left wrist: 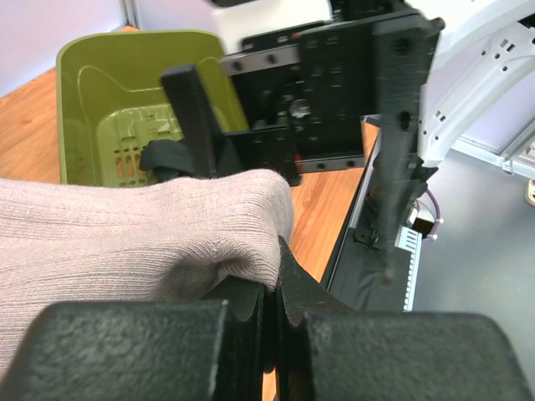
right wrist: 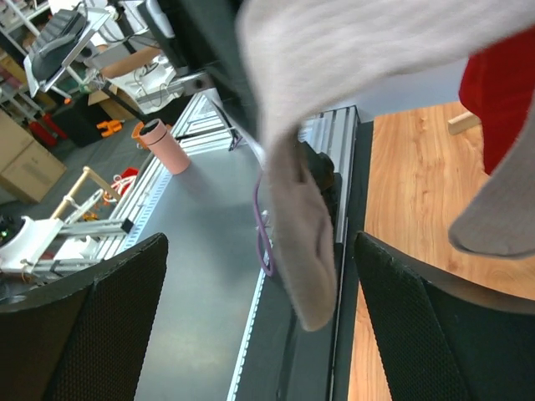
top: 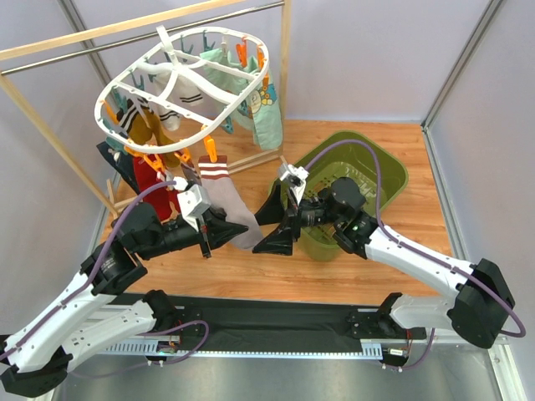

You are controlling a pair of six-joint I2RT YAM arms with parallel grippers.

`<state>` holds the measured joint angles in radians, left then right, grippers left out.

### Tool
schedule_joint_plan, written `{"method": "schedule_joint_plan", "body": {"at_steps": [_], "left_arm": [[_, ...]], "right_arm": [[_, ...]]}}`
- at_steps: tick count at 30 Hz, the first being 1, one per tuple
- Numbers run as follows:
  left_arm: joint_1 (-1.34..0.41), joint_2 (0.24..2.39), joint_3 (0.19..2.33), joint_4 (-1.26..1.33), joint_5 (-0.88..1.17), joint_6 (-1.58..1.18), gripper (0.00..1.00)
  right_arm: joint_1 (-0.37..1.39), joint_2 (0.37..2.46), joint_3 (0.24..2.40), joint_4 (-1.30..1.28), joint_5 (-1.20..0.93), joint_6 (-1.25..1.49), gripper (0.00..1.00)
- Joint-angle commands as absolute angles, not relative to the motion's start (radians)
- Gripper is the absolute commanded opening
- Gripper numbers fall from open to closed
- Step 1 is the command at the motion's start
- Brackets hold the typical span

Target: Remove the socks clipped to the hanger

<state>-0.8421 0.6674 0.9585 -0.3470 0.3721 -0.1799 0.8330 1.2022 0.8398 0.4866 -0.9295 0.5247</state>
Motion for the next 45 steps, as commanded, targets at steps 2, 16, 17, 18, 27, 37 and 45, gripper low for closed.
{"method": "schedule_joint_plan", "body": {"at_steps": [2, 16, 17, 18, 27, 37, 45], "left_arm": [[-0.839, 0.669, 0.988, -0.287, 0.373, -0.199, 0.0], [-0.839, 0.681, 0.959, -0.219, 0.393, -0.241, 0.03], [-0.839, 0.681, 0.96, -0.219, 0.39, -0.242, 0.03], [-0.839, 0.678, 0.959, -0.222, 0.385, -0.247, 0.11], [-0.839, 0.683, 1.124, -0.418, 0.066, -0.27, 0.59], [-0.839, 0.822, 1.334, -0.437, -0.037, -0.225, 0.7], [-0.839, 0.929, 1.407, -0.413, -0.15, -0.297, 0.66]], "right_arm": [[0.868, 1.101, 0.828, 0.405, -0.922, 0.393, 0.94], [0.922, 1.178, 0.894, 0.4, -0.801, 0.4, 0.5], [0.923, 1.171, 0.893, 0.4, -0.79, 0.408, 0.37], [0.923, 1.163, 0.885, 0.4, -0.778, 0.413, 0.24], [0.948, 1.077, 0.873, 0.296, -0.764, 0.364, 0.0], [0.95, 1.042, 0.888, 0.241, -0.755, 0.348, 0.0], [0.948, 0.989, 0.923, 0.178, -0.761, 0.33, 0.0]]}}
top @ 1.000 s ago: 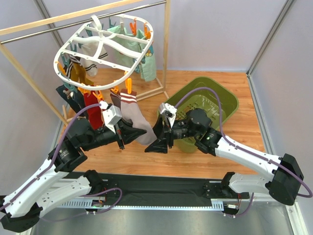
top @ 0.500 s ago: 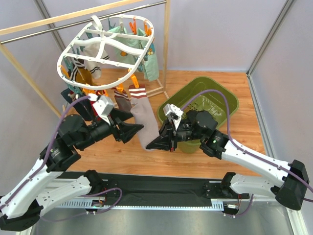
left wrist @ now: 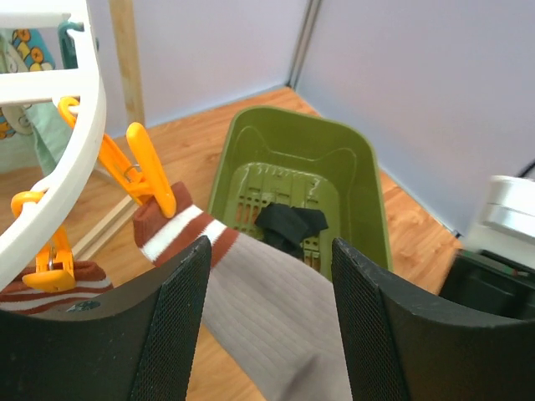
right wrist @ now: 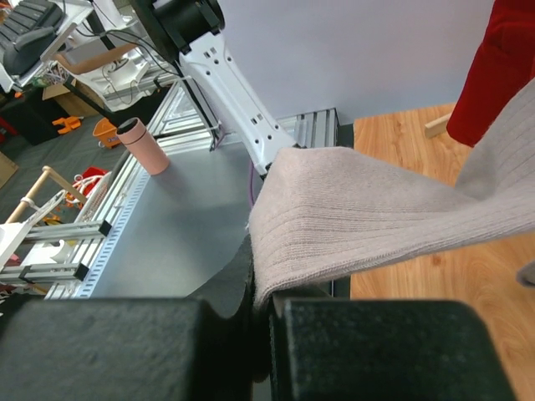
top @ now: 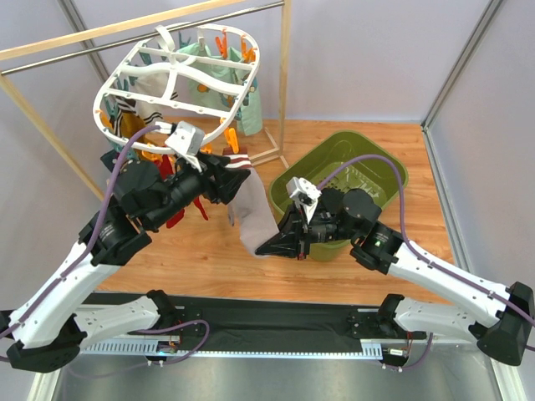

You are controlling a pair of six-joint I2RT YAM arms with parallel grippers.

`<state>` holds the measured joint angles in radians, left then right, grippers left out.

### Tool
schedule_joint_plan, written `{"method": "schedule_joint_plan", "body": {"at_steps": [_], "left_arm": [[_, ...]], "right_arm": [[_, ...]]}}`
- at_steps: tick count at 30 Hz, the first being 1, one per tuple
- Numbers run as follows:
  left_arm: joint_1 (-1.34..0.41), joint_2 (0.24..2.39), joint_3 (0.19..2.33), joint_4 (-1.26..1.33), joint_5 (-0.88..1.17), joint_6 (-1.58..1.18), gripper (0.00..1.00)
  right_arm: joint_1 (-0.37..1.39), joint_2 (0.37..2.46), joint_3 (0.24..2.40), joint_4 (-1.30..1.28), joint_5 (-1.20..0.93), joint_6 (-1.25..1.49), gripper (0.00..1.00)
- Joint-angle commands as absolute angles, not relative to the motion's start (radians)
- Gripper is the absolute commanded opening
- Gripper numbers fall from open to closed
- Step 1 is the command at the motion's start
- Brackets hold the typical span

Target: Remove the socks clipped to the hanger

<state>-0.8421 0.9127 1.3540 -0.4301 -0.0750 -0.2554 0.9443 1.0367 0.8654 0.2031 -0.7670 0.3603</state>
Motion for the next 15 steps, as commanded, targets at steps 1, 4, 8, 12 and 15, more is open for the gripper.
{"method": "schedule_joint_plan", "body": {"at_steps": [1, 4, 8, 12, 15], "left_arm": [[-0.838, 0.937, 1.428, -0.42, -0.162, -0.313, 0.66], [-0.838, 0.965, 1.451, -0.428, -0.198, -0.353, 0.66], [-0.838, 0.994, 1.469, -0.413, -0.242, -0.362, 0.66], [-0.838, 1.025, 1.514, -0.445, -0.355, -0.397, 0.64], [-0.838, 1.051, 1.554, -0.486, -0.391, -0.437, 0.62]], "right_arm": [[0.95, 0.983, 0.925, 0.175, -0.759, 0.328, 0.0], [0.95, 0.956, 0.931, 0.166, -0.761, 0.327, 0.0], [0.95, 0.954, 0.94, 0.166, -0.767, 0.33, 0.0], [0.95, 0.969, 0.948, 0.169, -0.764, 0.33, 0.0], [0.95, 0.977, 0.946, 0.179, -0.767, 0.339, 0.0]]}}
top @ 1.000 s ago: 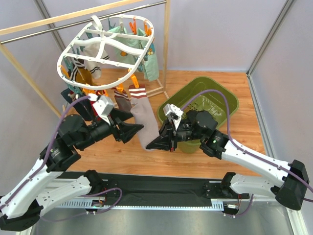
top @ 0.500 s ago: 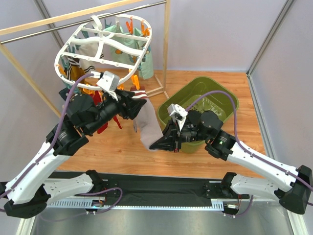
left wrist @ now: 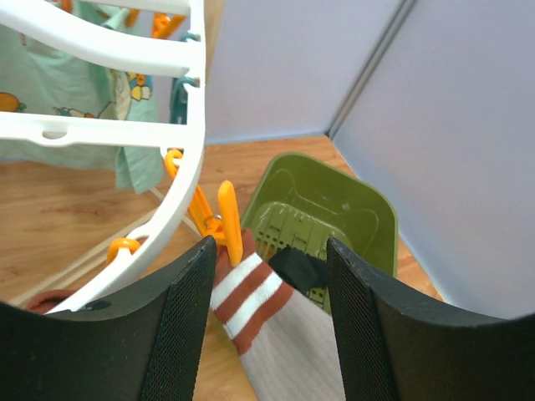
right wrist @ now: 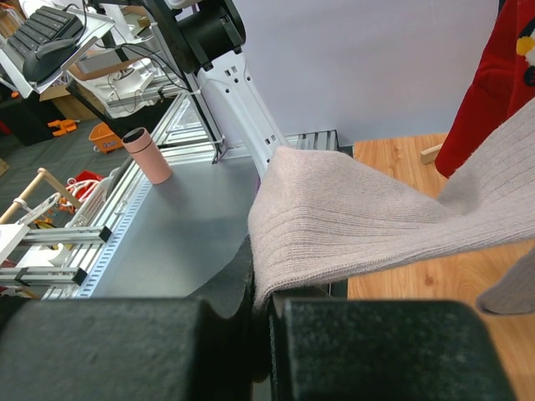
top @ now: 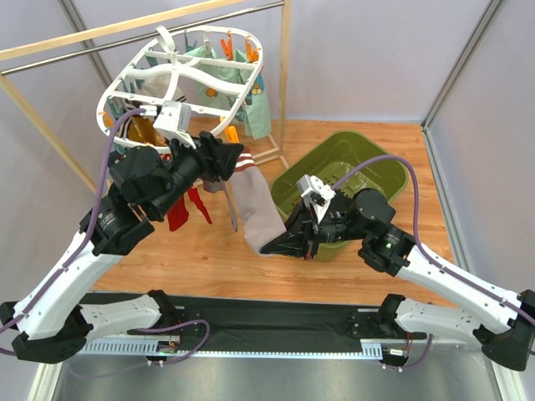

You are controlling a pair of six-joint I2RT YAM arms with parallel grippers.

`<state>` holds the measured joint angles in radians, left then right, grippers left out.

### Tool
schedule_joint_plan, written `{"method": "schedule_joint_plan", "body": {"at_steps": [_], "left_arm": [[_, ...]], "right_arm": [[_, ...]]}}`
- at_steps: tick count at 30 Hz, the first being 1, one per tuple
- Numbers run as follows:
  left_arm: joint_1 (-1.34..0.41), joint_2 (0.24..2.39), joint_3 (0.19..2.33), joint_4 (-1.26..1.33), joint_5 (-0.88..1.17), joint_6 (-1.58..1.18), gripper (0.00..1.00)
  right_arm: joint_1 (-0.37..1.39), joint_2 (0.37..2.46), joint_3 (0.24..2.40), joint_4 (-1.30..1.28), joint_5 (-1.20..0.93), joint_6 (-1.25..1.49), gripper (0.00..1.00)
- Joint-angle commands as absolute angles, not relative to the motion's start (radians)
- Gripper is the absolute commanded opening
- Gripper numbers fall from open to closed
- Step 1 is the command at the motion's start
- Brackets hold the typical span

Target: Remove the socks clipped to the hanger

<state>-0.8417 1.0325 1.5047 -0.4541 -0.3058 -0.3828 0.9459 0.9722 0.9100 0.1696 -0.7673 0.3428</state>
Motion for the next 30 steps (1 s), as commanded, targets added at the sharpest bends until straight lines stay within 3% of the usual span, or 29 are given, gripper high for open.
{"method": "schedule_joint_plan", "body": {"at_steps": [1, 8, 14, 30], "left_arm": [[-0.838, 1.057, 1.572, -0.5, -0.403, -0.448, 0.61], [-0.838, 1.065, 1.575, -0.526, -0.495, -0.482, 0.62], [-0.838, 1.043, 1.508, -0.453, -0.486, -0.446, 0.74], [-0.836, 1.005, 1.427, -0.434, -0.535, -0.494, 0.68]], "right_arm": [[0.951, 0.976, 0.946, 0.183, -0.764, 0.341, 0.0], [0.951, 0.974, 0.945, 0.19, -0.758, 0.351, 0.0], [0.966, 0.979, 0.953, 0.192, -0.749, 0.35, 0.0], [0.983, 0.979, 0.96, 0.163, -0.721, 0.328, 0.0]]}}
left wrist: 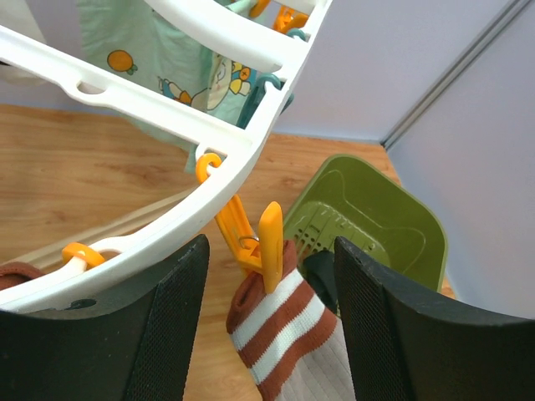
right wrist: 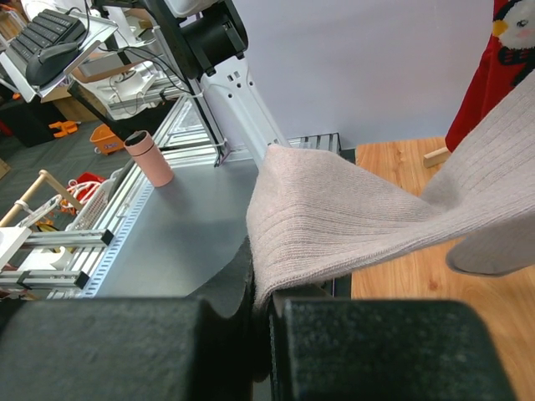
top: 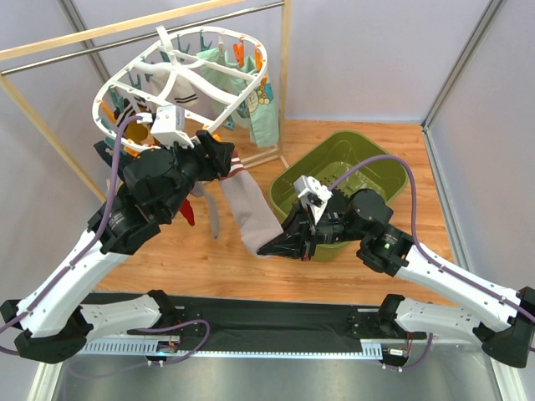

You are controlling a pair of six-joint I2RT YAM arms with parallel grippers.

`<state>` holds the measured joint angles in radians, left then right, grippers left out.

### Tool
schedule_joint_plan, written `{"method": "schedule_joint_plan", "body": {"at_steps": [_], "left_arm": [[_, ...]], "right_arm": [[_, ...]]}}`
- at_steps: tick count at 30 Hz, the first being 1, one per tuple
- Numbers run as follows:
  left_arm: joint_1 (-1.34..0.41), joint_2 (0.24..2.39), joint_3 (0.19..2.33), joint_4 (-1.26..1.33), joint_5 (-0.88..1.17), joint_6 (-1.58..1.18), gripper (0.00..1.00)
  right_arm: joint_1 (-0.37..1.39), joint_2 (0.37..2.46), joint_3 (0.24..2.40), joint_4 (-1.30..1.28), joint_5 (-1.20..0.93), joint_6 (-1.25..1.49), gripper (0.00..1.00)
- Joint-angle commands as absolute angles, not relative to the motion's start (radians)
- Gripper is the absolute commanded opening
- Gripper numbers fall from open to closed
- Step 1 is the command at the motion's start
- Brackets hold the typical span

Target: Remove the socks clipped to the hanger

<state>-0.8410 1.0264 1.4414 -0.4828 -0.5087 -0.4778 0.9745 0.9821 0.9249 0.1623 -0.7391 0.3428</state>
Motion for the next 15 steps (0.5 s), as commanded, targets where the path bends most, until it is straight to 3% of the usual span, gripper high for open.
{"method": "schedule_joint_plan", "body": {"at_steps": [1, 15], "left_arm": [[-0.833, 1.002, 1.422, -0.428, -0.532, -0.494, 0.68], [-0.798, 0.979, 1.382, -0.324, -0.459, -0.463, 0.61]], "right_arm": [[0.985, 0.98, 0.96, 0.163, -0.722, 0.33, 0.0], [0.988, 0.966, 0.957, 0.152, -0.721, 0.321, 0.0]]}}
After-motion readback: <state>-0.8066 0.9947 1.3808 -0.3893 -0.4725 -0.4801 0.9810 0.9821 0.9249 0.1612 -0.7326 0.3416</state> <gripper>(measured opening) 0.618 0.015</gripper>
